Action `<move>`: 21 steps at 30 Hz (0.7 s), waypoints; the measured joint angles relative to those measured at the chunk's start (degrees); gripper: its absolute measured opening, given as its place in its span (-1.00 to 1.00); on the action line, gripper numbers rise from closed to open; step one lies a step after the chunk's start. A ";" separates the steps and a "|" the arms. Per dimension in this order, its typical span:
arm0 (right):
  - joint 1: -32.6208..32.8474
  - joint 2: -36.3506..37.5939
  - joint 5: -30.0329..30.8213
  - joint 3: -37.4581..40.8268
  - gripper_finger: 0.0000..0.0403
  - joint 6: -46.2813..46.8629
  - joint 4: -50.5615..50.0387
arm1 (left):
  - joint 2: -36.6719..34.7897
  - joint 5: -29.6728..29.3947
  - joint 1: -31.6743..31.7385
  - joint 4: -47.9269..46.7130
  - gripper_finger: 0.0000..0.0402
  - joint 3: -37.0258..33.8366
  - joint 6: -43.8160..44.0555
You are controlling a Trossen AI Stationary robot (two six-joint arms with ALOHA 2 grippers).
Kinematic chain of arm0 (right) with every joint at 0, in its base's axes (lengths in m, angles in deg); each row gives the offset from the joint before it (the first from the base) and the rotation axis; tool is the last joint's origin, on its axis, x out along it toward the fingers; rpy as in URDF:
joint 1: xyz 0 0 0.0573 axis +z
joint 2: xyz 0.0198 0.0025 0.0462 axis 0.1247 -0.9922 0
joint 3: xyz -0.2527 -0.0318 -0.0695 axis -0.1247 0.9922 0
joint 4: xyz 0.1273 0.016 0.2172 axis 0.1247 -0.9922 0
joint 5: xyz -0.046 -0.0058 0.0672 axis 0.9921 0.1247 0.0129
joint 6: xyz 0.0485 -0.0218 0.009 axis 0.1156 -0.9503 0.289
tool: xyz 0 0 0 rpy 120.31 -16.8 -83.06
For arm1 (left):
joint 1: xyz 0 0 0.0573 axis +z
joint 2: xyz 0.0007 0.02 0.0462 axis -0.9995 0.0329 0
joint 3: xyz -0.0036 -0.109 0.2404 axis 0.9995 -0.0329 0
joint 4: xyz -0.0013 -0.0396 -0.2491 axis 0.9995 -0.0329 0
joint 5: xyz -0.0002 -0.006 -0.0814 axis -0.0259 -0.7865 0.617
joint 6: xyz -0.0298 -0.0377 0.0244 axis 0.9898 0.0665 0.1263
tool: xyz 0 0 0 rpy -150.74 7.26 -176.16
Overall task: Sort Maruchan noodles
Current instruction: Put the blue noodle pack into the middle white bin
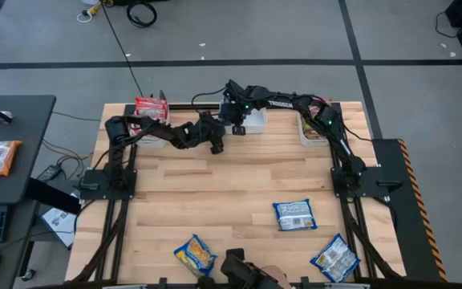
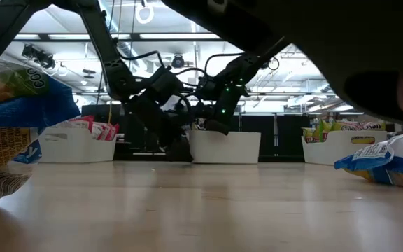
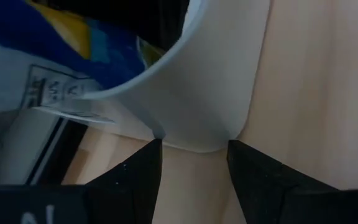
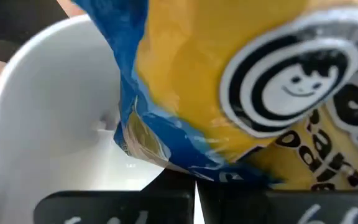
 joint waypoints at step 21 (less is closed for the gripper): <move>3.61 4.70 15.97 -0.18 -0.95 0.52 -8.39 | -4.91 -6.05 0.21 -13.24 -0.07 0.15 6.63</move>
